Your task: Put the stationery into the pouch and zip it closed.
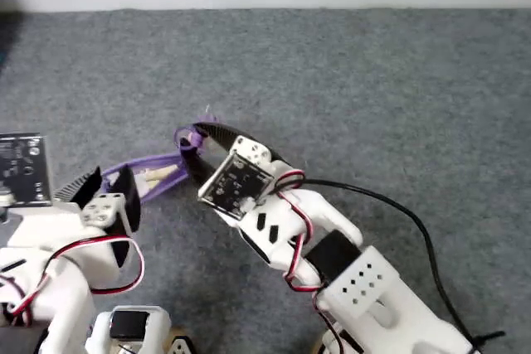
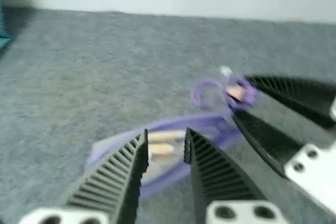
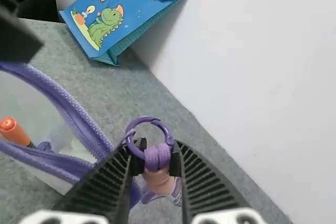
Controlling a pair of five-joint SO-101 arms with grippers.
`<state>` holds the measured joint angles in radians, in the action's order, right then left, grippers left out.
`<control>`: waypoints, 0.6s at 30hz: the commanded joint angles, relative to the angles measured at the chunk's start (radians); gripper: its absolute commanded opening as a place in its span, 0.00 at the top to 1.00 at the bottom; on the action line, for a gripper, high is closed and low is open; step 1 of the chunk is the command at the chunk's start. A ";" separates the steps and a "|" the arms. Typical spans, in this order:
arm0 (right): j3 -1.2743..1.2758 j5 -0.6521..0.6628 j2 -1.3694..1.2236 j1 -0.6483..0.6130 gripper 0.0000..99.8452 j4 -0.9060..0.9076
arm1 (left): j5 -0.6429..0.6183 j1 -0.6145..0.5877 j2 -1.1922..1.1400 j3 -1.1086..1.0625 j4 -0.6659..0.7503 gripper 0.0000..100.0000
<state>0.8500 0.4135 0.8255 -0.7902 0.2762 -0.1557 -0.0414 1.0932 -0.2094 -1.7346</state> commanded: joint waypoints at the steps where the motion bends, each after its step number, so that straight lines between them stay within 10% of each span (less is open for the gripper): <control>1: -0.130 0.005 -0.074 0.021 0.99 -0.022 | 0.014 0.060 -0.006 -0.056 -0.023 0.89; 8: -0.287 -0.054 -0.193 0.101 0.99 0.018 | 0.063 0.133 -0.012 -0.208 -0.021 0.89; 18: -0.322 -0.058 -0.108 0.104 0.99 0.283 | 0.241 -0.178 -0.014 -0.381 0.123 0.89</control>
<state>0.5907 0.3690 0.6628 -0.7012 0.5125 0.0299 -0.1381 1.0917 -0.5746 -1.6855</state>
